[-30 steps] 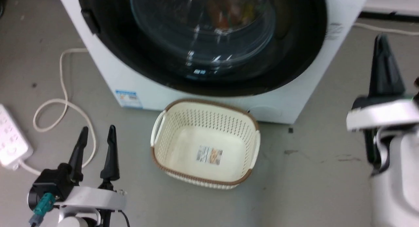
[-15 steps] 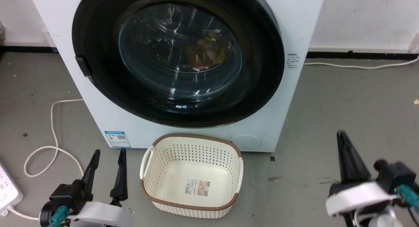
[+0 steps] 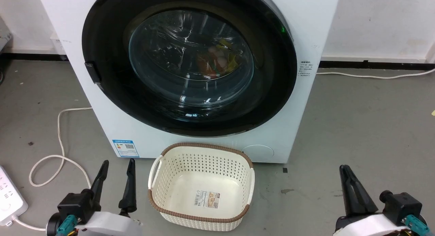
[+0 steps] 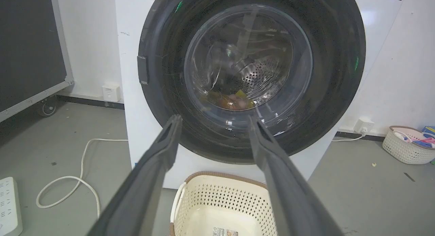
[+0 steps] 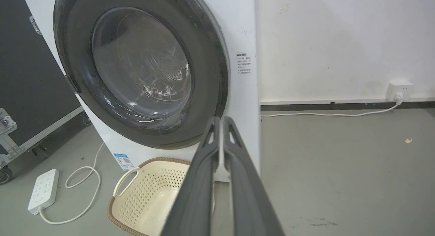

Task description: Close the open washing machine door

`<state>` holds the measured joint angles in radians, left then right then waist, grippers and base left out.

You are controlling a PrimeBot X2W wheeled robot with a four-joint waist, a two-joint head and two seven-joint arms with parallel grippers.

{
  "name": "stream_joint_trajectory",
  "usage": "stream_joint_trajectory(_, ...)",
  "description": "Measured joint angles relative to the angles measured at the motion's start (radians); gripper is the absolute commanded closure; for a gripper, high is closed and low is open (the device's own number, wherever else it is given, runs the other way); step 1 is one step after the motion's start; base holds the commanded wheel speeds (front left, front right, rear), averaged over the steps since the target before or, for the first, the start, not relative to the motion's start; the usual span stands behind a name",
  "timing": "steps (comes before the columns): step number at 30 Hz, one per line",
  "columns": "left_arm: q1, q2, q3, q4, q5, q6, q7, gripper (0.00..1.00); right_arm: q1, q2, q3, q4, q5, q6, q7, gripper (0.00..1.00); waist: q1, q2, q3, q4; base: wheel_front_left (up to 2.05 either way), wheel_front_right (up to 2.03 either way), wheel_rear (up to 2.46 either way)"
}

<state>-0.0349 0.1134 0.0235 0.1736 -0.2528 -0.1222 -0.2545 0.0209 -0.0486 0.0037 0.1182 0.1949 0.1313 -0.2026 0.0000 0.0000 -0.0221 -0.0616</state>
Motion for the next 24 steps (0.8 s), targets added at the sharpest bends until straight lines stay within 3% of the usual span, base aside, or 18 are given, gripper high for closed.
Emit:
stream_joint_trajectory(1, 0.0, 0.0, -0.002, 0.002, 0.0, 0.0, 0.0, 0.0, 0.0, 0.0, 0.0, 0.0, -0.001, 0.0, 0.0, 0.0, 0.0, 0.0, -0.001, 0.001, 0.0, 0.0, 0.0)
stream_joint_trajectory(24, -0.007, 0.007, -0.017, 0.012, -0.029, 0.011, 0.012, 0.0, -0.004, 0.0, 0.004, 0.012, 0.0, 0.0, -0.001, 0.0, 0.0, 0.0, 0.002, 0.003, 0.0, 0.0, 0.0)
